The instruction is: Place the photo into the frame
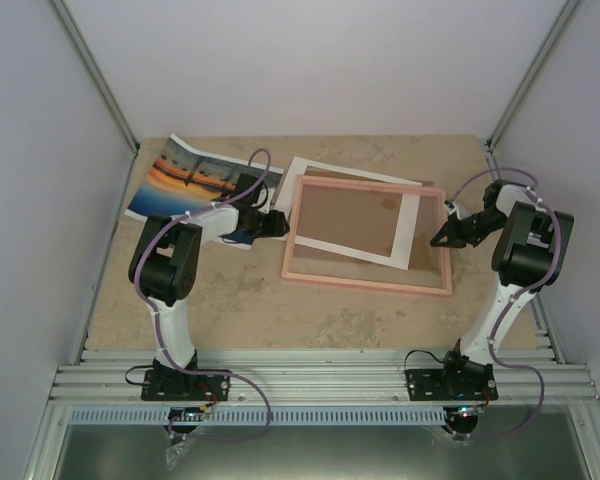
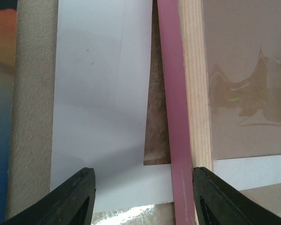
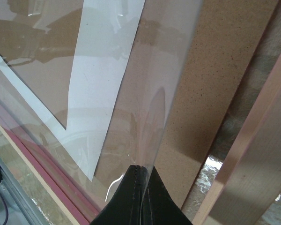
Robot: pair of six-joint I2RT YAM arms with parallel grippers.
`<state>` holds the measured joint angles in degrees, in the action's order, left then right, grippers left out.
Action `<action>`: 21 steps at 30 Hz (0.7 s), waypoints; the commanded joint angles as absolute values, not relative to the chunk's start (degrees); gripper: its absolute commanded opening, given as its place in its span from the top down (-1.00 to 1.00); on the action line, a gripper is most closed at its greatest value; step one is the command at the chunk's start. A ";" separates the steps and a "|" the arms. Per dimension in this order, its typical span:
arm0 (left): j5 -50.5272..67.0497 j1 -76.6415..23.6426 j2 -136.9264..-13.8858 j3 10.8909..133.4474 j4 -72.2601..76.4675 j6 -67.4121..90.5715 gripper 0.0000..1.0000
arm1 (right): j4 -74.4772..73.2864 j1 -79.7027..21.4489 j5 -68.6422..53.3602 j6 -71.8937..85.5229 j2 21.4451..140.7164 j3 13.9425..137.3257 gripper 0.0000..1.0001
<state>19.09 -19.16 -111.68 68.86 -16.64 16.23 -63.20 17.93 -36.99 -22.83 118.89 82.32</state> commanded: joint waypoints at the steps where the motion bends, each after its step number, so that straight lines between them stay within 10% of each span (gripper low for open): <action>1: 16.50 -19.25 -113.12 69.51 -18.39 15.32 -0.19 | -62.89 18.47 -34.82 -23.37 118.00 82.85 0.99; 21: 15.08 -21.78 -105.87 67.90 -15.41 11.54 -0.27 | -62.38 18.19 -34.87 -23.20 117.92 83.06 0.99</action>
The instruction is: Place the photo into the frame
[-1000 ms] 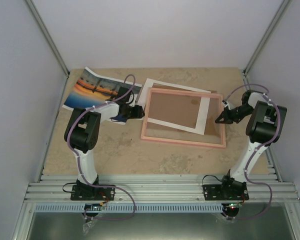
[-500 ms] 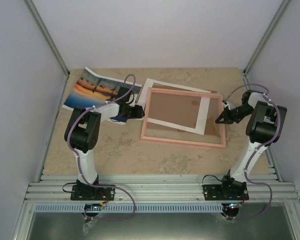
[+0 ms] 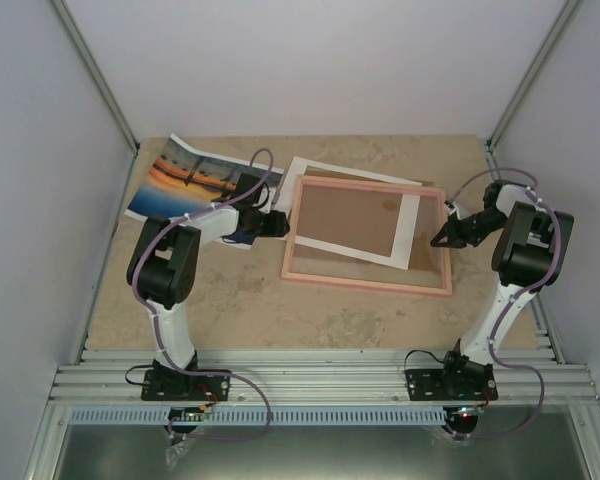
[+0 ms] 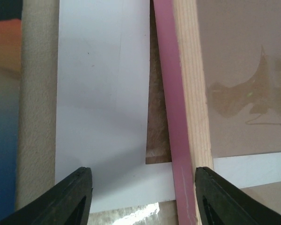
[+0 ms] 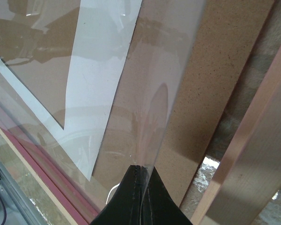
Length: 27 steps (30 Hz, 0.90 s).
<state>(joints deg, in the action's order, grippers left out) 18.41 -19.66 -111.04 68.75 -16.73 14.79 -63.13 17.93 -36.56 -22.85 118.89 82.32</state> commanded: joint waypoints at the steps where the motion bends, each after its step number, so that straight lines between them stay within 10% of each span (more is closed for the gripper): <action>1: 14.00 -22.52 -105.32 68.07 -15.47 10.84 -0.30 | -62.32 18.19 -34.88 -23.16 118.01 83.01 0.99; 27: 1.26 -25.57 -115.35 73.41 -20.50 8.08 -0.29 | -62.04 18.24 -33.82 -23.29 117.77 83.05 0.99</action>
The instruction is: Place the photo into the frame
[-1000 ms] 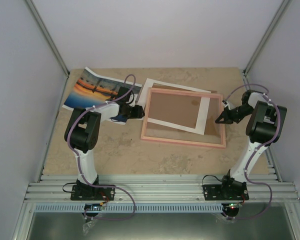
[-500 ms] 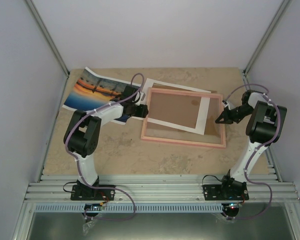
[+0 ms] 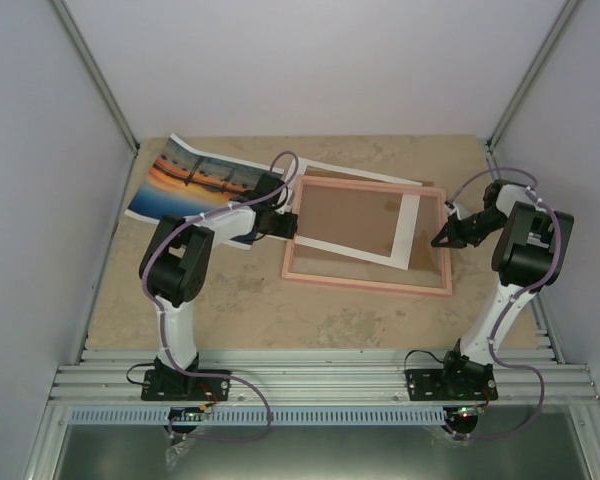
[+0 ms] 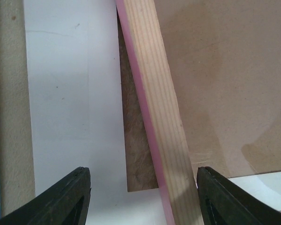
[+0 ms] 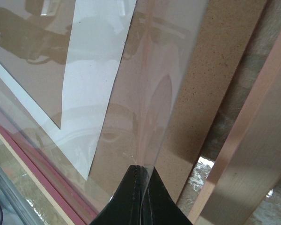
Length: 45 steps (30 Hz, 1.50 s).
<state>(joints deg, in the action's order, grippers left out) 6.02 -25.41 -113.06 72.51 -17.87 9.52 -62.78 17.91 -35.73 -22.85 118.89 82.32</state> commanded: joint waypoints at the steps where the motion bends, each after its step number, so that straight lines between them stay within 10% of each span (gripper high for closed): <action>1: 0.94 -25.65 -115.39 73.40 -20.56 8.16 -0.30 | -62.04 18.20 -33.82 -23.29 117.77 83.06 0.99; 11: 5.02 -25.66 -112.32 73.81 -19.82 8.43 -0.40 | -61.91 18.19 -34.96 -23.53 117.77 82.36 0.95; 29: 5.30 -25.66 -111.36 74.37 -19.90 8.52 -0.46 | -64.00 18.64 -31.91 -24.29 115.91 87.18 -0.07; 45: 7.08 -25.66 -108.86 74.91 -19.58 8.19 -0.47 | -59.77 20.91 -29.92 -22.05 116.10 90.34 -0.19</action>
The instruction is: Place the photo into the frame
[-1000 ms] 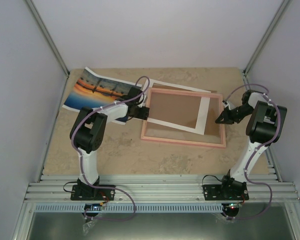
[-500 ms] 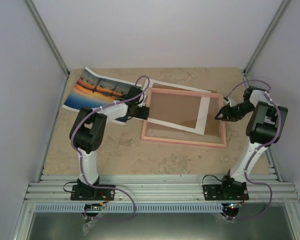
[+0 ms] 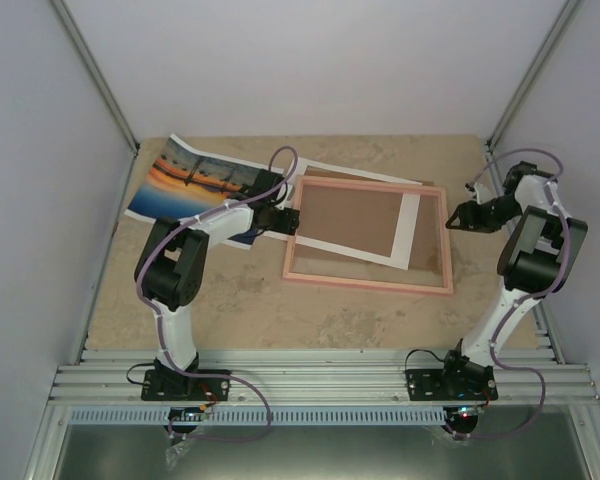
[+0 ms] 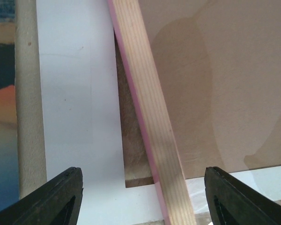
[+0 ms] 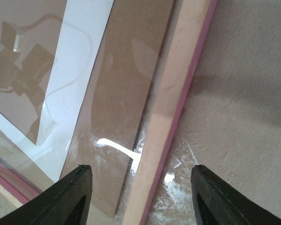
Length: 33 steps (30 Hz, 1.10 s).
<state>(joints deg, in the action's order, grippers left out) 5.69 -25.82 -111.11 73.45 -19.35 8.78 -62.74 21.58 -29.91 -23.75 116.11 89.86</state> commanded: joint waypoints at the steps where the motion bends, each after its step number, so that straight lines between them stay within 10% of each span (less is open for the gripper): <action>1: 7.26 -25.63 -108.82 74.91 -19.69 8.18 -0.46 | -58.84 20.65 -29.85 -21.40 116.43 90.08 -0.22; 33: -4.51 -29.23 -116.10 74.60 -22.72 1.43 -0.60 | -53.31 19.41 -31.18 -18.85 118.66 82.62 -0.13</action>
